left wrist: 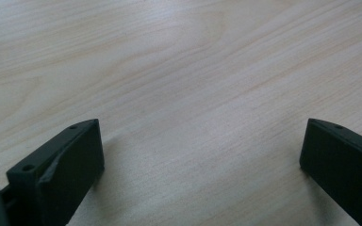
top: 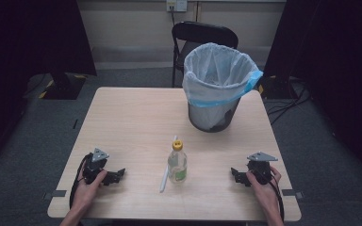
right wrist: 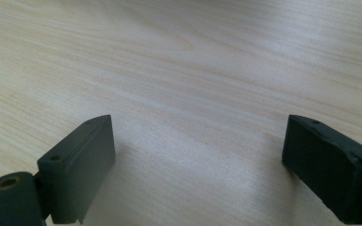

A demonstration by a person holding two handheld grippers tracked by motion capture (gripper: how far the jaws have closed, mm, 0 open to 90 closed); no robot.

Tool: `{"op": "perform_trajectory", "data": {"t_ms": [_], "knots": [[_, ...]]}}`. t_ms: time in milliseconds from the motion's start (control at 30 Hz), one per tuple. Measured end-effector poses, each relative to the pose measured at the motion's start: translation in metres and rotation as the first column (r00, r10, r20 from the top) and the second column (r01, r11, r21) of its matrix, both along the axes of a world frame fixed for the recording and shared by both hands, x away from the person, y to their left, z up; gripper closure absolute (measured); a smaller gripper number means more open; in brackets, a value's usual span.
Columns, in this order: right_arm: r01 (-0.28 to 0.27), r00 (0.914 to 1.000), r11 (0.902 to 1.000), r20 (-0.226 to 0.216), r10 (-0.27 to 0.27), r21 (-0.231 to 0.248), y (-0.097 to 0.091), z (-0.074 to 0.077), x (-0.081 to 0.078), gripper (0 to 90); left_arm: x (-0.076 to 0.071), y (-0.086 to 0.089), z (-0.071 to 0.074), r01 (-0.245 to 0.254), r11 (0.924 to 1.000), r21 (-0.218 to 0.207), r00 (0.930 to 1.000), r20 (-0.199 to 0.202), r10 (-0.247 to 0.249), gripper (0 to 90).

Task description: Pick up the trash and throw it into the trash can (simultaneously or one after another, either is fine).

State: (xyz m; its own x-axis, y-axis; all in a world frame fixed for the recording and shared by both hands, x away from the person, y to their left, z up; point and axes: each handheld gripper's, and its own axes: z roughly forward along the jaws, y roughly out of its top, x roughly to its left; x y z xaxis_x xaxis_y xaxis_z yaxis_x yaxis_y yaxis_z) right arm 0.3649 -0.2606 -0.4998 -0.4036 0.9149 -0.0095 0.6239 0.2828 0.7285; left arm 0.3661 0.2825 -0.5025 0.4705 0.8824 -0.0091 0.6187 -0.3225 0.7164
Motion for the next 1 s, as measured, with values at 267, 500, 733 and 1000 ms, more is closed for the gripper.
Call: {"op": "perform_trajectory", "data": {"t_ms": [267,500,733,1000], "knots": [[0.015,0.9999,0.9999,0.004,-0.015,-0.002,0.001,0.000,-0.002,10.4,0.000,0.000,0.000,0.000,1.0000,0.000,1.0000,0.000,0.000,0.0],[-0.011,0.9999,0.9997,0.008,0.011,0.021,0.007,0.007,-0.006,20.3,0.000,0.000,0.000,0.001,1.0000,0.001,1.0000,0.000,-0.001,0.0],[-0.084,0.9964,0.9935,0.001,0.084,0.076,0.028,0.019,-0.013,24.0,0.000,0.002,0.000,0.020,0.9997,0.011,0.9998,-0.005,-0.020,0.0],[-0.258,0.9661,0.9640,0.016,0.258,0.063,0.070,0.030,-0.022,23.9,0.000,0.002,0.001,0.020,0.9997,0.012,0.9998,-0.006,-0.020,0.0]]}}
